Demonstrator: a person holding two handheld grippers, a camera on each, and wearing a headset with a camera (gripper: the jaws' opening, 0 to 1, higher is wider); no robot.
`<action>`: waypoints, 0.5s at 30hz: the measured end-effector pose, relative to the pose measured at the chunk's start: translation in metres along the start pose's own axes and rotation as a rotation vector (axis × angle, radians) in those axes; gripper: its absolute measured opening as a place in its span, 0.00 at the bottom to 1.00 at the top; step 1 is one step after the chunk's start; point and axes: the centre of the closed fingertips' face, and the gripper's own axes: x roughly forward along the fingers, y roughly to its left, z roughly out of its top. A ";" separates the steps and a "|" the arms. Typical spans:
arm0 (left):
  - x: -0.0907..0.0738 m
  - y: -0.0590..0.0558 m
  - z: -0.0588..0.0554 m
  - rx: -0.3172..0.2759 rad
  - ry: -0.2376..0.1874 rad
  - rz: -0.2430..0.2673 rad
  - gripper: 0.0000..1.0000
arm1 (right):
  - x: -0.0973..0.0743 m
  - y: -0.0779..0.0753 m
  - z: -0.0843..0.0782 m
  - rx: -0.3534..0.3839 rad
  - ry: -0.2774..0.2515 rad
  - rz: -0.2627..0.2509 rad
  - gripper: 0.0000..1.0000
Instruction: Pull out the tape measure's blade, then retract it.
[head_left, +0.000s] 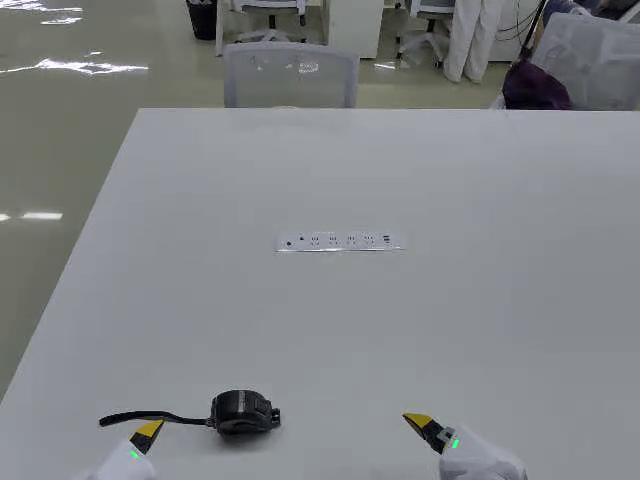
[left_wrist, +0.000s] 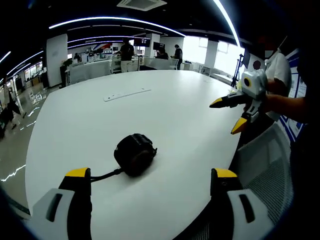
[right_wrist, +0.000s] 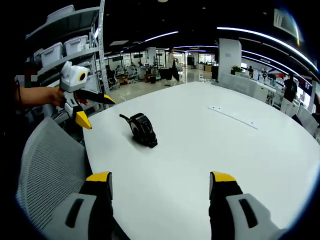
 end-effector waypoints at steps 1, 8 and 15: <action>-0.001 -0.001 0.000 0.002 -0.001 0.000 0.99 | -0.002 0.000 0.000 -0.001 0.002 0.000 0.80; -0.010 0.000 0.000 0.015 -0.008 0.004 0.99 | -0.014 -0.004 0.001 0.014 -0.001 -0.014 0.83; -0.014 0.002 -0.003 0.009 -0.011 0.002 0.99 | -0.019 -0.005 0.002 0.038 -0.009 -0.017 0.88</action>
